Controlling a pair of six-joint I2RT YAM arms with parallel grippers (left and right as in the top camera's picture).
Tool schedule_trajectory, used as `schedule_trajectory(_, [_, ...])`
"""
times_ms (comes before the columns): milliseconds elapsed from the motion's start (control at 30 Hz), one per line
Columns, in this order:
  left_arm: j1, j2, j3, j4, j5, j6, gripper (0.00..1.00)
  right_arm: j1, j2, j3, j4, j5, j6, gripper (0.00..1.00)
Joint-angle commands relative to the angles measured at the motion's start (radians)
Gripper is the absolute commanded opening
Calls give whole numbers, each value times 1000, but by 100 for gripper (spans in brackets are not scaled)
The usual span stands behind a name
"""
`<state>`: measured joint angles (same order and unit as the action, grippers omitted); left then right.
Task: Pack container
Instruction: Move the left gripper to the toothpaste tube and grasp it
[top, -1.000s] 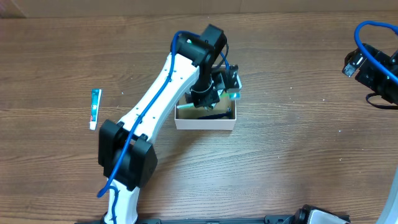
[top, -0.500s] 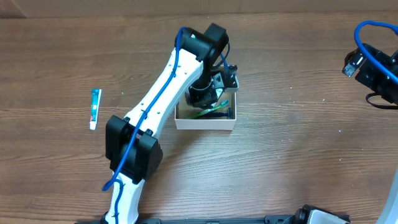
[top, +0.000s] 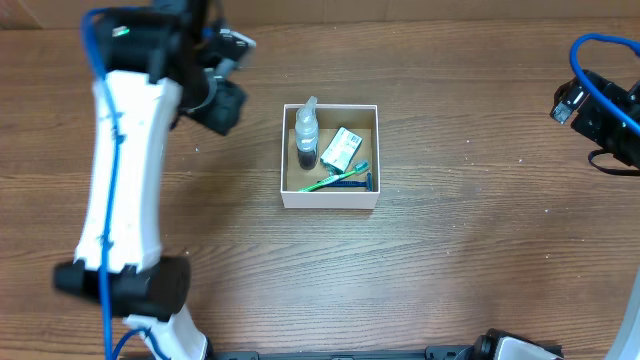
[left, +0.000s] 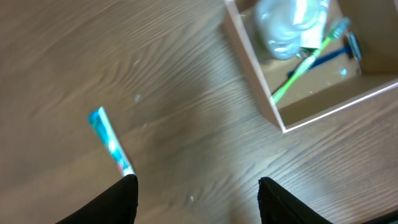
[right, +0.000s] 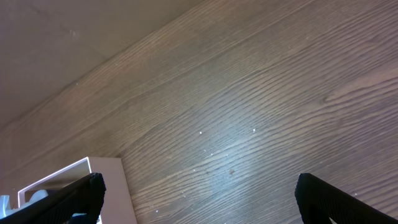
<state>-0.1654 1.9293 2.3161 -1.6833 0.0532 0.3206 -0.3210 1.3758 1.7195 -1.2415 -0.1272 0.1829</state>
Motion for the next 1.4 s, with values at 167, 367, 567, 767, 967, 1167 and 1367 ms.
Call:
schedule_trajectory(167, [340,-147,-537,147,-11,-220,75,-3,1,19,6,-5,0,100])
schedule_trajectory(367, [471,-145,-847,408,24,-220,82,-3,1,19,6,-5,0,100])
schedule_trajectory(567, [481,-123,-935,645,-11,-220,91,-3,1,19,6,-5,0,100])
schedule_trajectory(767, [481,-37,-954,799,-61,-199,91,-3,1,19,6,-5,0,100])
schedule_trajectory(967, [480,114,-953,859,-56,-193,91,-3,1,19,6,-5,0,100])
schedule_trajectory(1167, [479,177,-953,901,-47,-194,68,-3,1,19,6,-5,0,100])
schedule_trajectory(1367, [479,178,-943,914,34,-195,4,-3,1,19,6,-5,0,100])
